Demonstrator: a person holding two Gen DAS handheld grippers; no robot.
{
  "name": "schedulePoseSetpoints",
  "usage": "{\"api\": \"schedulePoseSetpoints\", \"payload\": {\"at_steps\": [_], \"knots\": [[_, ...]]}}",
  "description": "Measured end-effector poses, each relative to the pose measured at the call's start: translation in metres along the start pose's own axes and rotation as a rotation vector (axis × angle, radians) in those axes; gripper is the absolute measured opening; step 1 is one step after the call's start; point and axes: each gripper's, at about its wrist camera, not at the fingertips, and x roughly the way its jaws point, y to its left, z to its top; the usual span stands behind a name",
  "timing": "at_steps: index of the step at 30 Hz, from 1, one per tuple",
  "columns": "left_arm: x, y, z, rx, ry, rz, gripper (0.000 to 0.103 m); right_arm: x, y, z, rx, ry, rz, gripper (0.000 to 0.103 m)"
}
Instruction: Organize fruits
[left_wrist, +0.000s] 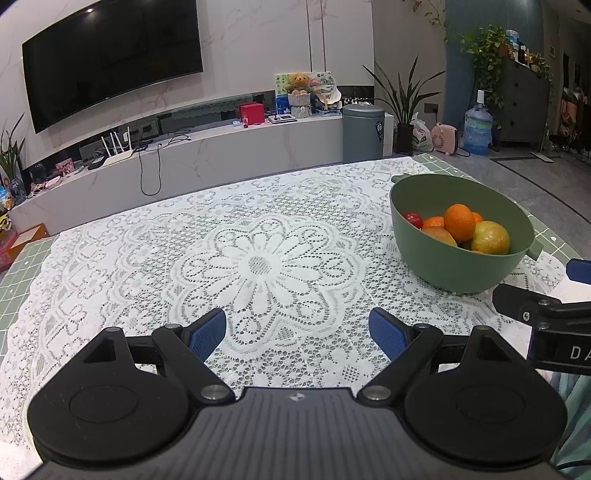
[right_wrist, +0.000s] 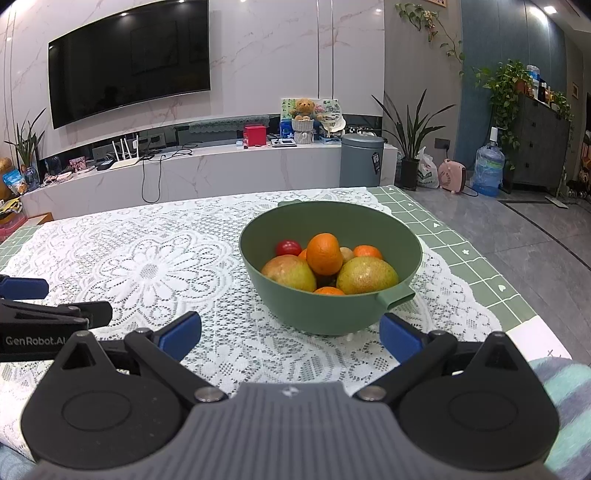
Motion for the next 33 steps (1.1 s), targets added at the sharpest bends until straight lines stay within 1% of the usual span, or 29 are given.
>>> {"api": "schedulePoseSetpoints", "payload": {"at_steps": [19, 29, 33], "knots": [[-0.0042, -0.0006, 0.0012, 0.008, -0.014, -0.002, 0.102, 0.0023, -0.0009, -0.0033, 0.000, 0.006, -0.002, 0.099], [-0.0062, -0.0001, 0.0025, 0.003, -0.024, 0.001, 0.102, 0.0017, 0.0000, -0.0048, 0.002, 0.007, -0.003, 0.099], [-0.0076, 0.0019, 0.0027, -0.015, -0.033, -0.012, 0.102, 0.0016, -0.0001, -0.0049, 0.002, 0.008, -0.003, 0.099]]}}
